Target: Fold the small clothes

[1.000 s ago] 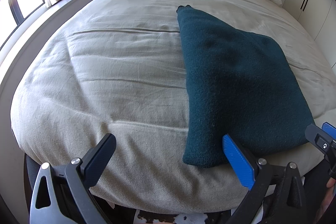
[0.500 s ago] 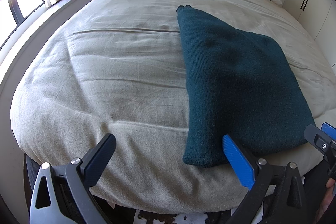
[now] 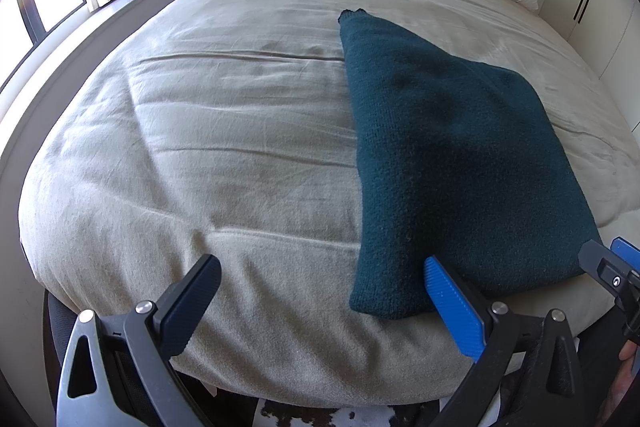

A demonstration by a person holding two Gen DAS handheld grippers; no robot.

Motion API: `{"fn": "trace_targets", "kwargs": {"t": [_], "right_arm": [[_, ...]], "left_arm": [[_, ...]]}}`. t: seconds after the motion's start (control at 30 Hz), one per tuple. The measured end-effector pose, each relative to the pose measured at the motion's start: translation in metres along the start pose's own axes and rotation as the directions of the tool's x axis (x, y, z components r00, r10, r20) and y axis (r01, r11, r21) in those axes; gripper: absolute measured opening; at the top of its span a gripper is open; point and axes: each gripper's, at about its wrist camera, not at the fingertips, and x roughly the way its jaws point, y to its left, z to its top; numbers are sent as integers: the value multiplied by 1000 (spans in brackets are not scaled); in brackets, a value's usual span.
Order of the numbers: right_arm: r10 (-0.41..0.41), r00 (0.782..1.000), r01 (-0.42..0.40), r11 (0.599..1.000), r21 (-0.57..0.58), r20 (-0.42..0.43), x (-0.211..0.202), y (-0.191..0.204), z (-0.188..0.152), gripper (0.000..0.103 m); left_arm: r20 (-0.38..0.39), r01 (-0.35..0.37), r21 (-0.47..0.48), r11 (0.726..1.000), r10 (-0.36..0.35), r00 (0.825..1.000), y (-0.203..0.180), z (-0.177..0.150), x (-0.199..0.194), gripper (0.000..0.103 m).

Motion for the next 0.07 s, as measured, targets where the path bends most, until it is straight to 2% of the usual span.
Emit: {"fn": "trace_targets", "kwargs": {"t": [0.07], "right_arm": [[2, 1000, -2, 1000, 1, -2, 1, -1, -1, 103]], "left_arm": [[2, -3, 3, 1000, 3, 1000, 0, 1, 0, 103]]}}
